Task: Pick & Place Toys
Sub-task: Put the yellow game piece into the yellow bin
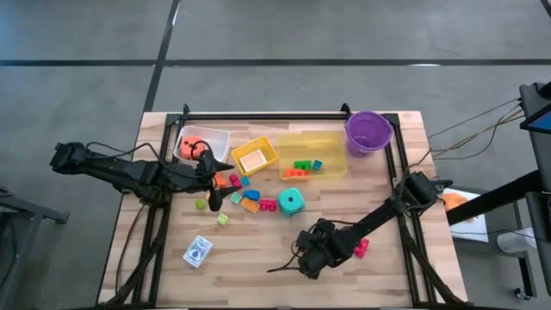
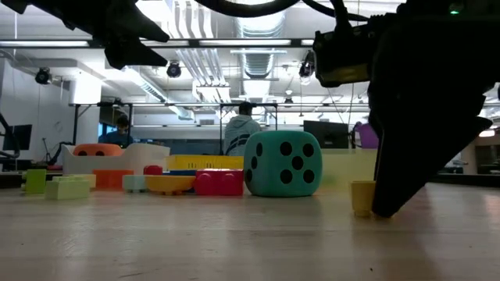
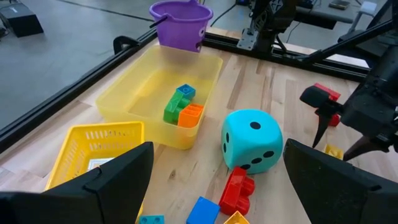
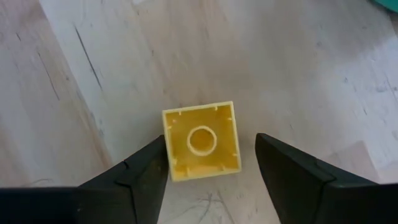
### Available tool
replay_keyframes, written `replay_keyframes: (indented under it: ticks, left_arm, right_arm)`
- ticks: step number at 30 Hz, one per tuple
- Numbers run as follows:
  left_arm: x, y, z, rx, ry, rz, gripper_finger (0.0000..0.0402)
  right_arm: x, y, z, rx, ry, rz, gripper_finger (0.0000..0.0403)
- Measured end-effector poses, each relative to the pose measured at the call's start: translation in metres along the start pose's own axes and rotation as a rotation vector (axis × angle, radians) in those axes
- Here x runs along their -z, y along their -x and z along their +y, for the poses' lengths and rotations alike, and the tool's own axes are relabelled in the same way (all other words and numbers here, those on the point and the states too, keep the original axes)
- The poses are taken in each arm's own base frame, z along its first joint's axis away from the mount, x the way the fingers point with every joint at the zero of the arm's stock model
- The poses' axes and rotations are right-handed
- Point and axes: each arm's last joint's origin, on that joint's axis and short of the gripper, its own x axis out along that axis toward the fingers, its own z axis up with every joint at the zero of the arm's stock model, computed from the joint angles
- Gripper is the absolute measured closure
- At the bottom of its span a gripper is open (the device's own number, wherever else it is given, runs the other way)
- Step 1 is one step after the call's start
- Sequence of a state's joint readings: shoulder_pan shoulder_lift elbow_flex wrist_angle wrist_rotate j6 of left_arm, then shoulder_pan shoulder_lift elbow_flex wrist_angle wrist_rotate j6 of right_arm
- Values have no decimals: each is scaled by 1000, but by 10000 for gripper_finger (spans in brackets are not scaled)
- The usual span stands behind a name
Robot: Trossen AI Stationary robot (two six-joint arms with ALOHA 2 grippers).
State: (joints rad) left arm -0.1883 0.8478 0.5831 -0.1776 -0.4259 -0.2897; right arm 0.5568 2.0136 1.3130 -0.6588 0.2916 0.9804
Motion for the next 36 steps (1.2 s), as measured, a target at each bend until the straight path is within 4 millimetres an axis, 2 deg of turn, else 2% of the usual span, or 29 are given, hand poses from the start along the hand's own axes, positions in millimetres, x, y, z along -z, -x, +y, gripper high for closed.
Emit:
replay_keyframes:
  ticks: [8,17,22,27,36]
  left_arm:
    - [0,0,0,0,-2,0,43]
    - [0,0,0,0,-2,0,43]
    - [0,0,0,0,-2,0,43]
    - [1,0,0,-2,-5,6,43]
    - [1,0,0,-4,-8,13,43]
  right_arm:
    - [-1,0,1,-14,29,-10,271]
    - [-4,1,2,4,32,-51,272]
    - [-10,10,5,2,64,-97,272]
    - [-19,34,2,7,90,-188,272]
    - [-33,91,-23,67,83,-357,272]
